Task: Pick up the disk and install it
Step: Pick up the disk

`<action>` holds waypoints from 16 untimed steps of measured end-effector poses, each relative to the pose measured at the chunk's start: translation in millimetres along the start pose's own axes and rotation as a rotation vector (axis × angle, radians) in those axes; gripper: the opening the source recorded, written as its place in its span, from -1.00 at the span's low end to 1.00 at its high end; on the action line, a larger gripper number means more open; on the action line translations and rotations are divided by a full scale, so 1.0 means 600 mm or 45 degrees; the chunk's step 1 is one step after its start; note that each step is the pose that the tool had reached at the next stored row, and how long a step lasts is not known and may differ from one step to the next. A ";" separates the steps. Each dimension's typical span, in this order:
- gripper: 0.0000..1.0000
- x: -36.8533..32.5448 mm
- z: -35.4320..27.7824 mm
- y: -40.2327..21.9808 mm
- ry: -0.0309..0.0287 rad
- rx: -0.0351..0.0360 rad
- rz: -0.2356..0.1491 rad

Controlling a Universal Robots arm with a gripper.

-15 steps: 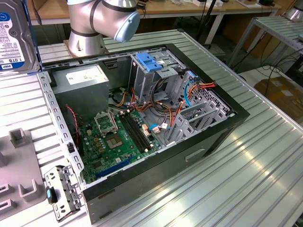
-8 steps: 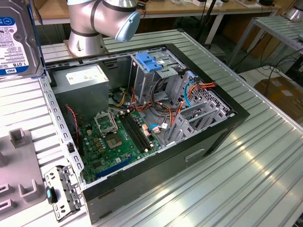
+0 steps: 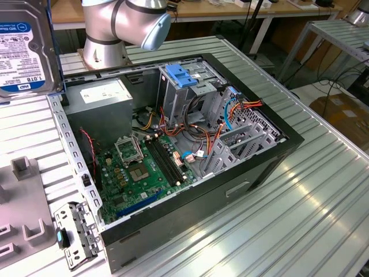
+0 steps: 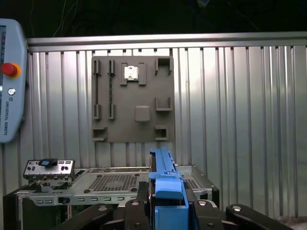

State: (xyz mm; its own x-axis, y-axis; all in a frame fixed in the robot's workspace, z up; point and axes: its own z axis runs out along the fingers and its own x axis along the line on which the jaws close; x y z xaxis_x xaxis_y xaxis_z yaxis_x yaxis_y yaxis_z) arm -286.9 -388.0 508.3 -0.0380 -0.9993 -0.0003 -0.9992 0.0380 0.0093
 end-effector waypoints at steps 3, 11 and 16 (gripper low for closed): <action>-0.26 0.000 0.000 -0.018 0.0000 0.0001 0.000; -0.26 0.000 -0.001 -0.067 0.0000 0.0000 0.000; -0.26 -0.001 -0.001 -0.093 0.0000 0.0000 0.000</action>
State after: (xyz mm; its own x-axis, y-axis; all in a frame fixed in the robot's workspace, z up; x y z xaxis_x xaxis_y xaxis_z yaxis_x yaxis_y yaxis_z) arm -231.4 -389.5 508.3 -0.0379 -0.9993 -0.0003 -0.9992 0.0379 0.0094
